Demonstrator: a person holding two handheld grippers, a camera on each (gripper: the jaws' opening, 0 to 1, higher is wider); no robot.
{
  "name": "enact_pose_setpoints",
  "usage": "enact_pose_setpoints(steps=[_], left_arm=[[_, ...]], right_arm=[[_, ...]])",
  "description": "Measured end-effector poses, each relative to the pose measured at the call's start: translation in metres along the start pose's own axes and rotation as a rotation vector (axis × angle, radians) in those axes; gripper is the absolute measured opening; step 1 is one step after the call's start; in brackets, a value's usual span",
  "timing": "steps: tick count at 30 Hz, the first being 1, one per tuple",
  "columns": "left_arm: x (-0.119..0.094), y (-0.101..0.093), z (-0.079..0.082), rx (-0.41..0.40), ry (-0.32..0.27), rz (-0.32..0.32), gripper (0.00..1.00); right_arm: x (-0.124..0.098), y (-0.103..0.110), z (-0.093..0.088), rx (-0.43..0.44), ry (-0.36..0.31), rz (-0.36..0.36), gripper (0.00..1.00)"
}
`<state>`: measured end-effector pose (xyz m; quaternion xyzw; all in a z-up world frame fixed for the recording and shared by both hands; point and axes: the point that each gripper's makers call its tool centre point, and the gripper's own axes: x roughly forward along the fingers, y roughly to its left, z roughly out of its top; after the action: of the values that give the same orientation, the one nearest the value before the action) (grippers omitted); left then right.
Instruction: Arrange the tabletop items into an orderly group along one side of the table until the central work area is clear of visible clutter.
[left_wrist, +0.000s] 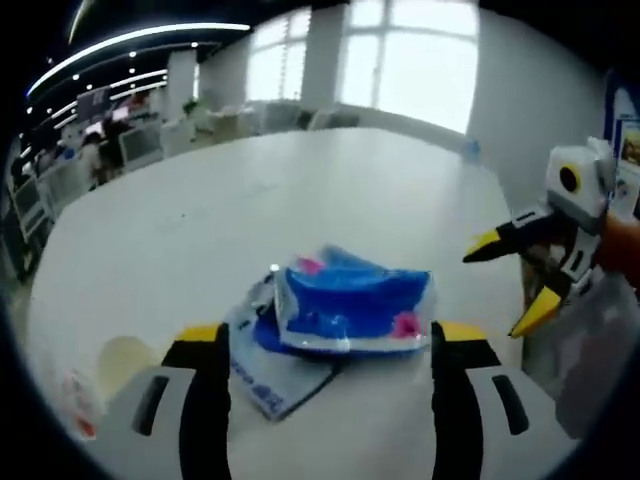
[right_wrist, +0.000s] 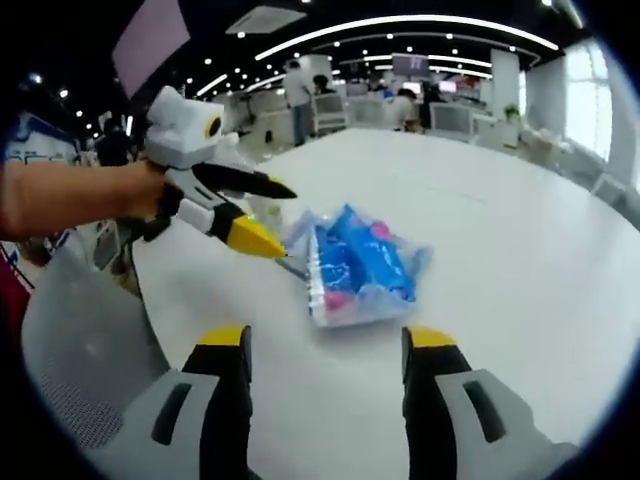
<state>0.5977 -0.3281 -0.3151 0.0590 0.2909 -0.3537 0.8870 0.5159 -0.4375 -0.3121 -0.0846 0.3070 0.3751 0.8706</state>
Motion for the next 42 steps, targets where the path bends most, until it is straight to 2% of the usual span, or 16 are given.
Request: enact_pose_setpoints(steps=[5, 12, 15, 20, 24, 31, 35, 42], left_arm=[[0.015, 0.013, -0.002, 0.04, 0.042, 0.025, 0.69], [0.03, 0.02, -0.004, 0.067, 0.075, 0.027, 0.58], [0.034, 0.021, -0.004, 0.072, 0.08, 0.032, 0.56], [0.039, 0.016, -0.005, 0.086, 0.086, 0.012, 0.48], [0.042, 0.015, -0.008, 0.099, 0.099, 0.0, 0.41], [0.045, 0.013, -0.011, 0.106, 0.111, -0.012, 0.26], [0.044, 0.015, -0.012, 0.108, 0.116, 0.001, 0.23], [0.041, 0.016, -0.013, 0.118, 0.117, 0.012, 0.13]], right_arm=[[0.008, -0.006, -0.003, 0.02, 0.063, -0.026, 0.57], [0.025, -0.007, 0.004, 0.058, 0.103, -0.056, 0.53], [0.035, -0.007, 0.004, 0.085, 0.12, -0.064, 0.52], [0.042, -0.013, 0.007, 0.135, 0.117, -0.08, 0.44], [0.047, -0.02, 0.001, 0.153, 0.141, -0.103, 0.44], [0.054, -0.029, -0.007, 0.163, 0.175, -0.129, 0.33], [0.052, -0.032, -0.011, 0.117, 0.196, -0.145, 0.22], [0.05, -0.037, -0.012, 0.115, 0.192, -0.152, 0.09]])
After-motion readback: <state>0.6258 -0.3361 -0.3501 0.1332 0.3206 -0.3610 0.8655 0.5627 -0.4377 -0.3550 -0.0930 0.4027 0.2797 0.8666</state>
